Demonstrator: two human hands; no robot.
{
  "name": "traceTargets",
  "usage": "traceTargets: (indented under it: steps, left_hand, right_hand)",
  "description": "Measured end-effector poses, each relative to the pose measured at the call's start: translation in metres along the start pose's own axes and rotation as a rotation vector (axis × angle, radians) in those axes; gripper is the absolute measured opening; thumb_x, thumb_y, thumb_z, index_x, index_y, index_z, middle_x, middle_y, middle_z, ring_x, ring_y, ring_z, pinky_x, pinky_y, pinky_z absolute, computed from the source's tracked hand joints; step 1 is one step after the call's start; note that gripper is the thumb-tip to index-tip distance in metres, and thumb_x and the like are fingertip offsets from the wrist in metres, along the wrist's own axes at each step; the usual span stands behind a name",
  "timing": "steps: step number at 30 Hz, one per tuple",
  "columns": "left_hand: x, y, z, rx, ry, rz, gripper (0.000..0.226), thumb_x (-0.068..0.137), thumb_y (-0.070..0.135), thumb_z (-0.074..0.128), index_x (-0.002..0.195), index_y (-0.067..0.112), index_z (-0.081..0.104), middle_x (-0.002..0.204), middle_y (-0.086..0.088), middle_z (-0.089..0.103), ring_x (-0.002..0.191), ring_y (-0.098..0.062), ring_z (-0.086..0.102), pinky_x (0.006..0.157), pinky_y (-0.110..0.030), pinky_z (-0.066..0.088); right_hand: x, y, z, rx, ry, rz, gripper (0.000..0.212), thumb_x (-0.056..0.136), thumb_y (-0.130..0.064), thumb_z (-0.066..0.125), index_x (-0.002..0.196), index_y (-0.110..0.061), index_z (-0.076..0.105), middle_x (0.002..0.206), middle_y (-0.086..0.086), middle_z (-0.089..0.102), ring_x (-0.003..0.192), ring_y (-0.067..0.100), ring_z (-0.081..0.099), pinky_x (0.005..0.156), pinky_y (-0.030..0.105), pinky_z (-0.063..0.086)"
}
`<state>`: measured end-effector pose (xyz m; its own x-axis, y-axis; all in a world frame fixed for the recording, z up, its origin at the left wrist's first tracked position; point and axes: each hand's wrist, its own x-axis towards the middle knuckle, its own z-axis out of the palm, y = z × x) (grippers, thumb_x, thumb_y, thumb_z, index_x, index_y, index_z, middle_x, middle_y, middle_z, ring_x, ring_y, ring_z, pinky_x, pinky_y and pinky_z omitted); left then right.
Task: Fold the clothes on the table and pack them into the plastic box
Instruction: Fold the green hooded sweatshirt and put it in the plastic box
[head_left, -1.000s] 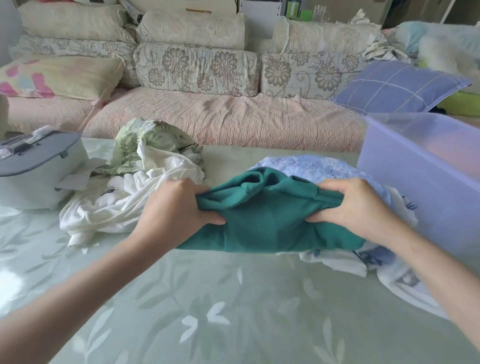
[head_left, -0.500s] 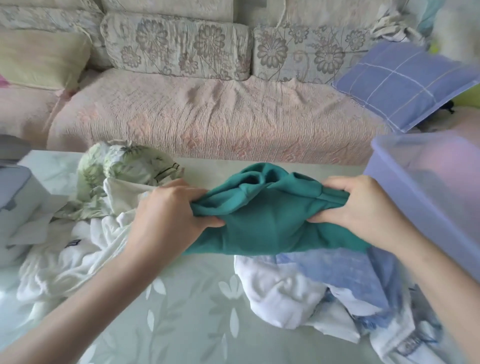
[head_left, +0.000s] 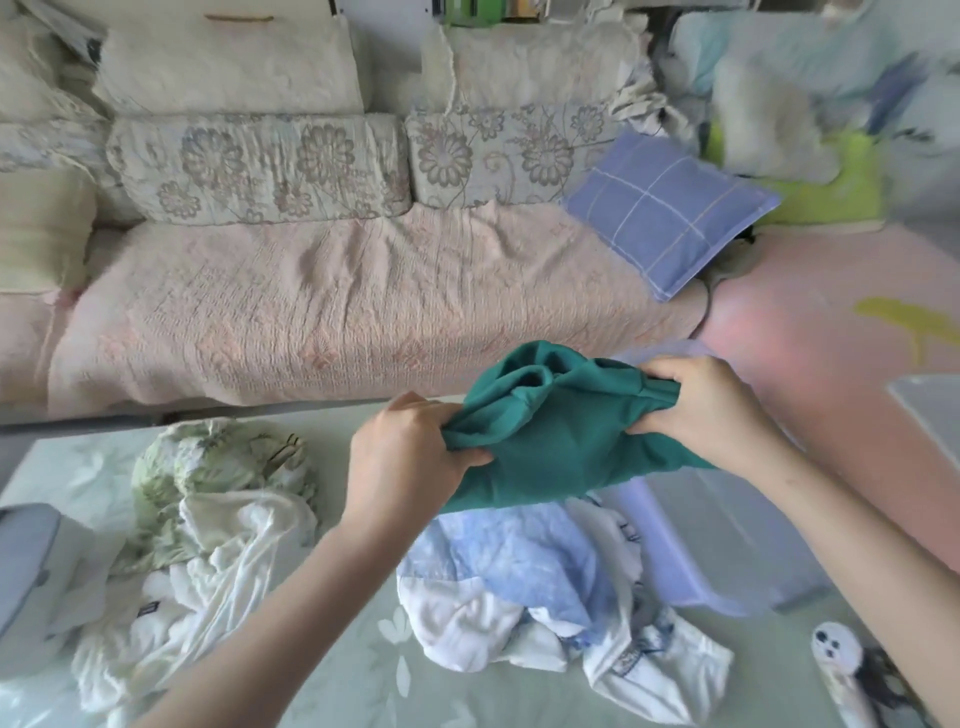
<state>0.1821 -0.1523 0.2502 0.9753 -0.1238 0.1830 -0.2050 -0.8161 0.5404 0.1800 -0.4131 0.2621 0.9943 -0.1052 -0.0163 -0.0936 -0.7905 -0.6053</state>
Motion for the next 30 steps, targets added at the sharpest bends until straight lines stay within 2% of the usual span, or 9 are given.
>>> traceTargets:
  steps: [2,6,10,15,17,20,22,25,30]
  left_hand:
    - [0.014,0.028,0.013,-0.016,-0.011,-0.011,0.032,0.066,0.043,0.078,0.098,0.039,0.072,0.079,0.01,0.054,0.074,-0.014,0.051,0.062,-0.025,0.03]
    - [0.039,0.077,0.05,0.002,-0.042,-0.01,0.029,0.069,0.044,0.076,0.096,0.034,0.072,0.081,0.004,0.055,0.078,-0.019,0.053,0.061,-0.027,0.029]
    - [0.061,0.114,0.097,0.03,-0.058,-0.016,0.032,0.07,0.046,0.074,0.097,0.03,0.071,0.082,0.002,0.055,0.082,-0.022,0.056,0.063,-0.028,0.031]
    - [0.081,0.146,0.164,0.047,-0.06,-0.049,0.034,0.071,0.046,0.073,0.098,0.025,0.071,0.089,-0.002,0.061,0.088,-0.024,0.057,0.067,-0.031,0.039]
    - [0.086,0.154,0.189,0.052,-0.051,-0.06,0.033,0.071,0.044,0.074,0.097,0.024,0.072,0.09,-0.004,0.062,0.088,-0.026,0.057,0.066,-0.03,0.037]
    - [0.093,0.158,0.225,0.053,-0.06,-0.074,0.03,0.071,0.041,0.075,0.093,0.02,0.072,0.09,-0.006,0.062,0.087,-0.028,0.058,0.063,-0.028,0.031]
    - [0.096,0.158,0.243,0.06,-0.045,-0.085,0.027,0.066,0.037,0.079,0.084,0.018,0.072,0.082,-0.006,0.061,0.079,-0.028,0.058,0.059,-0.026,0.03]
    - [0.102,0.161,0.263,0.086,0.042,-0.069,0.028,0.048,0.026,0.088,0.062,0.013,0.068,0.06,-0.005,0.058,0.063,-0.026,0.058,0.052,-0.023,0.029]
    - [0.112,0.174,0.272,0.021,0.062,-0.057,0.022,0.066,0.023,0.08,0.08,0.007,0.071,0.077,-0.008,0.061,0.084,-0.027,0.054,0.06,-0.029,0.029]
  right_hand:
    - [0.01,0.015,-0.026,-0.044,0.007,0.042,0.029,0.064,-0.022,0.081,0.088,-0.035,0.07,0.078,-0.013,0.066,0.081,0.017,0.059,0.077,0.036,0.047]
    - [0.034,0.061,-0.063,-0.101,-0.006,0.093,0.034,0.062,-0.024,0.079,0.095,-0.023,0.069,0.085,-0.007,0.067,0.086,0.022,0.06,0.082,0.038,0.048]
    - [0.059,0.111,-0.087,-0.085,-0.002,0.106,0.032,0.063,-0.018,0.079,0.09,-0.029,0.068,0.086,-0.009,0.066,0.084,0.022,0.058,0.077,0.035,0.044]
    - [0.094,0.174,-0.095,-0.118,-0.001,0.103,0.038,0.064,-0.015,0.077,0.097,-0.033,0.069,0.09,-0.007,0.068,0.085,0.023,0.058,0.072,0.032,0.039]
    - [0.109,0.198,-0.091,-0.128,-0.011,0.116,0.036,0.065,-0.014,0.077,0.096,-0.032,0.069,0.089,-0.006,0.068,0.086,0.024,0.059,0.069,0.031,0.037]
    - [0.126,0.229,-0.078,-0.126,-0.03,0.132,0.032,0.066,-0.015,0.075,0.093,-0.03,0.068,0.088,-0.005,0.069,0.086,0.025,0.06,0.072,0.032,0.04]
    - [0.133,0.247,-0.067,-0.128,-0.031,0.133,0.03,0.067,-0.015,0.074,0.094,-0.029,0.067,0.089,-0.004,0.069,0.087,0.025,0.06,0.073,0.033,0.042]
    - [0.141,0.267,-0.059,-0.103,-0.013,0.125,0.028,0.069,-0.016,0.073,0.093,-0.027,0.067,0.087,-0.002,0.068,0.085,0.026,0.059,0.07,0.031,0.038]
    - [0.152,0.281,-0.067,-0.05,-0.024,0.103,0.031,0.067,-0.014,0.078,0.088,-0.033,0.066,0.086,-0.003,0.067,0.086,0.025,0.058,0.076,0.035,0.044]
